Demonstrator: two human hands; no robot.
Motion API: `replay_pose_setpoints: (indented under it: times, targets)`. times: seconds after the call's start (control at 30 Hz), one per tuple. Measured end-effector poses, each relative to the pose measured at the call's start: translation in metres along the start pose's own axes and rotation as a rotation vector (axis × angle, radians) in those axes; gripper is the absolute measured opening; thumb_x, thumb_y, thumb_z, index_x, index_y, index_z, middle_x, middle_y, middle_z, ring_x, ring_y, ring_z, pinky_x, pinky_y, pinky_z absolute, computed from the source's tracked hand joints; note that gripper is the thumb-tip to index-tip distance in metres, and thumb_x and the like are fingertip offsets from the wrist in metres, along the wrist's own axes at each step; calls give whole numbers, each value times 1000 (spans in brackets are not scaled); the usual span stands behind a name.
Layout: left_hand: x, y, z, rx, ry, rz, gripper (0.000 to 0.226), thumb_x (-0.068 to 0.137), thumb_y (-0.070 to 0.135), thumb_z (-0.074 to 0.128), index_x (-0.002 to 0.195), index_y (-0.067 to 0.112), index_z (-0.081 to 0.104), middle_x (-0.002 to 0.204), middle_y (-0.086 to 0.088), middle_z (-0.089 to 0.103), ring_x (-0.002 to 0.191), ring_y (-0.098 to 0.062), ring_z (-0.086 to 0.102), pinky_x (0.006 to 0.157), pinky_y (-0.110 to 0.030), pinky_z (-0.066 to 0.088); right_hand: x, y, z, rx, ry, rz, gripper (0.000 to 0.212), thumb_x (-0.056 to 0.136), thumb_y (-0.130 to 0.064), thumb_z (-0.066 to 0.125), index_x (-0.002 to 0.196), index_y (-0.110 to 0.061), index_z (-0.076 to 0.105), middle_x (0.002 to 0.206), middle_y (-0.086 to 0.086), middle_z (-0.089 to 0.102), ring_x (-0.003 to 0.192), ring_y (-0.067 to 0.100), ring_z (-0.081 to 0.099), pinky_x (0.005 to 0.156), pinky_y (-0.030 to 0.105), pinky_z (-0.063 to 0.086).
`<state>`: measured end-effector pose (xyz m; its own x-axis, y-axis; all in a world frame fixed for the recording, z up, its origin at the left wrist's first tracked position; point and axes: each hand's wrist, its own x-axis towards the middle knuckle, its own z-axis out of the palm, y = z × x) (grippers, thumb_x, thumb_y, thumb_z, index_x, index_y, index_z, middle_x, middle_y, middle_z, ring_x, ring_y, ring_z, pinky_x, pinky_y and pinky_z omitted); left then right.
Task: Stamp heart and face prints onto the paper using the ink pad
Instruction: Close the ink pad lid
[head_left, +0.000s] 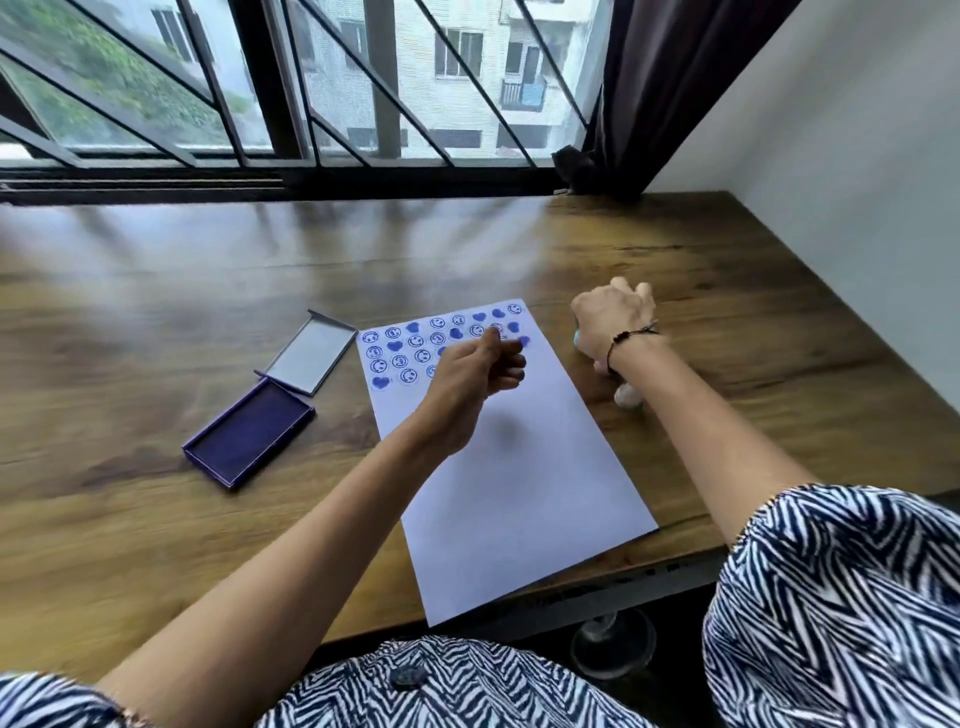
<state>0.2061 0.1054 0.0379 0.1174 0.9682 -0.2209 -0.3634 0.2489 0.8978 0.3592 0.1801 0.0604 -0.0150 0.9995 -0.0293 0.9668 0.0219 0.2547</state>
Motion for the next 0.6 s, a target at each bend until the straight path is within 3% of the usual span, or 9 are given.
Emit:
replay_pose_setpoints:
  times: [0.07, 0.23, 0.4, 0.6]
  targets:
    - [-3, -1, -6, -11, 18, -10, 35, 95, 25, 35, 83, 4, 60, 75, -11, 59, 64, -16, 57, 60, -17, 50, -3, 1, 2, -7, -47, 1, 24, 84, -13, 47, 103, -17, 61, 114, 11, 62, 115, 30, 43, 93, 44, 34]
    - [-17, 3, -36, 1, 119, 28, 35, 95, 27, 37, 87, 4, 61, 75, -10, 61, 64, -15, 57, 60, -18, 49, -11, -28, -21, 225, 145, -124, 30, 86, -28, 54, 112, -13, 55, 116, 16, 58, 114, 34, 44, 91, 44, 38]
    - [-45, 18, -90, 21, 317, 133, 34, 95, 27, 36, 92, 3, 61, 76, -8, 62, 66, -16, 57, 57, -16, 49, -5, -118, -47, 576, -14, -399, 39, 84, -34, 57, 114, -8, 57, 115, 19, 62, 113, 34, 51, 92, 39, 44]
    - [-90, 28, -144, -62, 586, 223, 32, 95, 23, 35, 80, 8, 59, 72, -10, 60, 50, -5, 58, 50, -14, 45, -2, -220, -51, 425, -124, -595, 66, 79, -53, 58, 124, -7, 43, 128, 21, 54, 118, 36, 48, 97, 39, 39]
